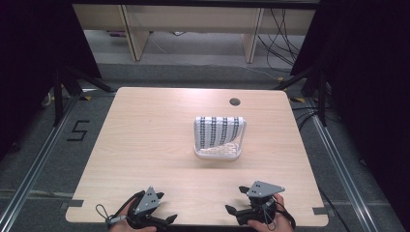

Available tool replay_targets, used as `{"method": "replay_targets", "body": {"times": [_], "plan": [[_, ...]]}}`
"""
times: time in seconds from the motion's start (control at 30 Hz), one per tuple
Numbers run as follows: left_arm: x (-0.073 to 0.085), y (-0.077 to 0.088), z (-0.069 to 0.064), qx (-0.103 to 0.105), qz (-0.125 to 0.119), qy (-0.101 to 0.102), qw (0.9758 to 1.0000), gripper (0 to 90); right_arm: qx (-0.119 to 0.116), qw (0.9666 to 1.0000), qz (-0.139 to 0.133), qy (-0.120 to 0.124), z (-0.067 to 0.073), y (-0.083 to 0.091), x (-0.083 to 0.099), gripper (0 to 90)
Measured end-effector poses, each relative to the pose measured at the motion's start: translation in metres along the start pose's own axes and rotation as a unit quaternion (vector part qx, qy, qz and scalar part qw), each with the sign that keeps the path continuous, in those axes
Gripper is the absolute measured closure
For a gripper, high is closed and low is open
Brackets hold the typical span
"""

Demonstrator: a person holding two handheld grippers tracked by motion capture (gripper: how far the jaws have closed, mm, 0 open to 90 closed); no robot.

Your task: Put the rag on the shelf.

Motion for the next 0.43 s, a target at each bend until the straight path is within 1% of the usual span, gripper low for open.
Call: {"method": "replay_targets", "body": {"times": [0.1,0.13,0.17,0.2,0.23,0.27,0.3,0.33,0.37,0.4,0.43], "plan": [[0.0002,-0.0007,0.0,-0.001,0.001,0.0,1.0,16.9,0.0,1.0,0.001,0.002,-0.0002,-0.0001,0.0003,19.6],[0.0003,-0.0011,-0.0005,0.002,0.0,0.003,1.0,16.9,-0.002,1.0,0.002,-0.001,0.0,-0.0002,0.0004,19.6],[0.0007,-0.0011,0.0014,-0.002,0.006,-0.003,1.0,16.9,-0.002,1.0,0.002,-0.001,-0.0002,-0.0003,0.0006,19.6],[0.0015,-0.0013,0.0016,-0.007,0.008,0.004,0.9999,16.9,0.001,1.0,0.003,0.001,-0.0009,-0.0002,0.0009,19.6],[0.0009,-0.0018,0.0013,-0.003,0.003,0.003,1.0,16.9,0.002,1.0,0.005,0.003,-0.0015,0.0002,0.0013,19.6],[0.0011,-0.0014,0.0025,-0.006,0.007,0.001,1.0,16.9,0.001,1.0,0.003,0.0,-0.0017,-0.0002,0.0015,19.6],[0.0018,-0.002,0.0025,-0.005,0.007,0.011,0.9999,16.9,-0.003,1.0,0.005,0.002,-0.003,-0.0002,0.0021,19.6],[0.0018,-0.002,0.0025,-0.005,0.007,0.011,0.9999,16.9,-0.003,1.0,0.005,0.002,-0.003,-0.0002,0.0021,19.6],[0.0019,-0.0018,0.0042,-0.006,0.01,0.004,0.9999,16.9,-0.006,1.0,0.003,0.001,-0.0033,-0.0007,0.0022,19.6],[0.0027,-0.0019,0.0065,-0.011,0.016,0.003,0.9998,16.9,0.001,1.0,0.001,0.003,-0.0047,-0.0007,0.0026,19.6],[0.0029,-0.002,0.0087,-0.011,0.019,0.0,0.9998,16.9,0.001,1.0,0.005,-0.002,-0.005,0.0002,0.003,19.5]]}}
Point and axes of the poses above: each handheld gripper's, and its own axes: y roughly backward along the jaws, x roughly out of its underside, z roughly to its left, the point moved 4 cm from there along -y, roughly forward along the jaws, and after that the axes turned 11 degrees about y, right-handed, at the moved point
